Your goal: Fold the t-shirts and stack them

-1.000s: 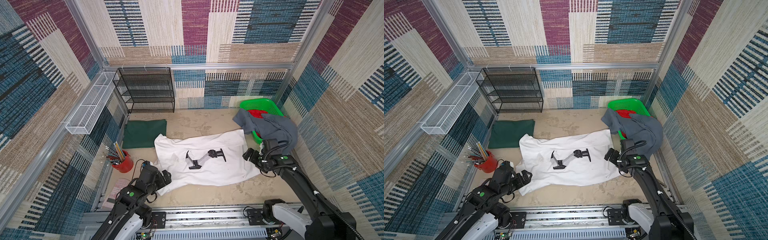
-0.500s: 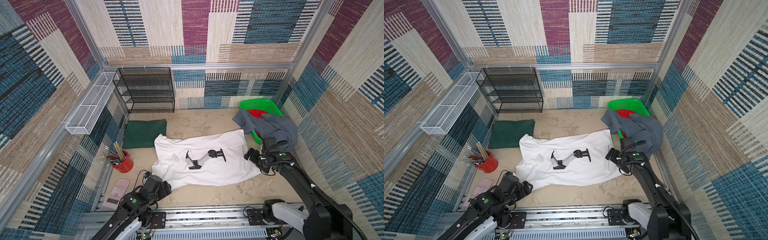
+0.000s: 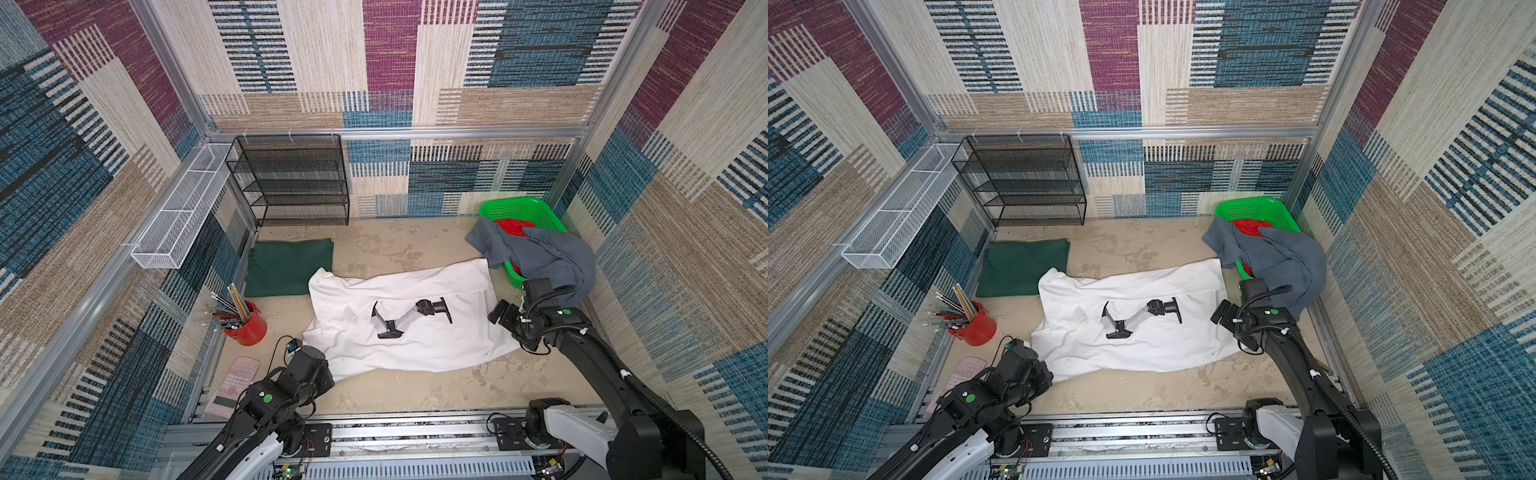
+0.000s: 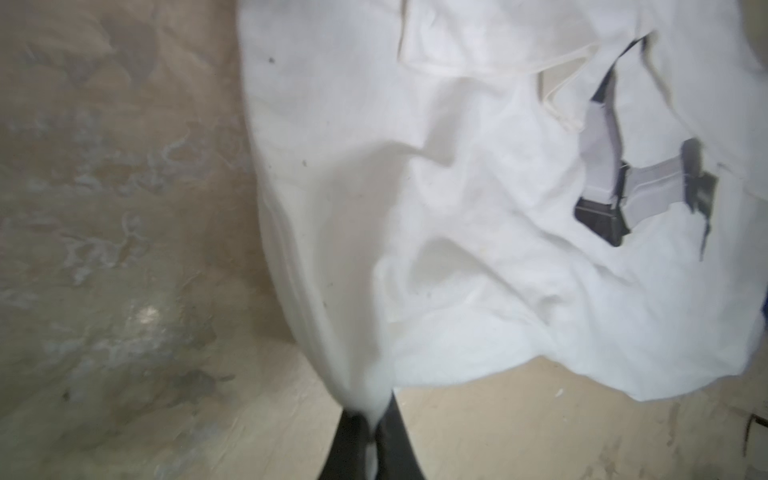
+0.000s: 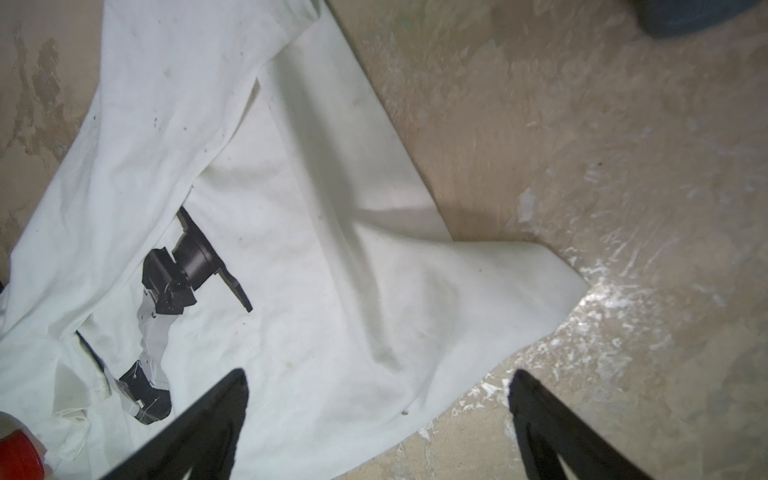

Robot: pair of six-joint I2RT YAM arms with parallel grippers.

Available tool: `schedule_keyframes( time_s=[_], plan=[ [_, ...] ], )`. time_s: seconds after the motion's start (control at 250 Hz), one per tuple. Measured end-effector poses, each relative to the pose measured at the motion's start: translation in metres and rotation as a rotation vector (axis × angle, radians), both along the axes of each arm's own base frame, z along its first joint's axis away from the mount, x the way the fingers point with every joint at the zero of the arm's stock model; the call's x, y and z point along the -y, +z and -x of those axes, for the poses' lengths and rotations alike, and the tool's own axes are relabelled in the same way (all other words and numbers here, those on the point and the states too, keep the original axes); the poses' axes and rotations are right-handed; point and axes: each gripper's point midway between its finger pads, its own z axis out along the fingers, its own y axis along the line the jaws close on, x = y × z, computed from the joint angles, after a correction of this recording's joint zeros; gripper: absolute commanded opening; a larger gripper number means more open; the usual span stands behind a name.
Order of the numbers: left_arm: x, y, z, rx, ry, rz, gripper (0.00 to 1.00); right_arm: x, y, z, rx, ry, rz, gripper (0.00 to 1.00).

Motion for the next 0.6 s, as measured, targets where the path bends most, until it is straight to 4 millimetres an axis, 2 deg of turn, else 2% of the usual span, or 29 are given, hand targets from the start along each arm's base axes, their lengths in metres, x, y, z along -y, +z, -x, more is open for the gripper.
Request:
schedule_keyframes(
  time_s=[0.112,0.38,0.496,0.6],
  plan=[
    [-0.003,0.031,-0.009,0.078,0.000,-0.016,0.00,0.002,-0.009,0.009,-0.036,-0.011,0.004,1.00],
    [-0.007,0.074,-0.019,0.153,-0.003,-0.050,0.00,0.016,-0.006,0.013,-0.015,-0.071,0.066,0.97],
    [-0.007,0.087,-0.023,0.185,-0.005,-0.049,0.00,0.017,-0.011,0.019,-0.028,-0.087,0.063,0.95],
    [-0.008,0.089,-0.025,0.191,-0.001,-0.059,0.00,0.018,-0.020,0.027,-0.053,-0.097,0.062,0.85]
  ],
)
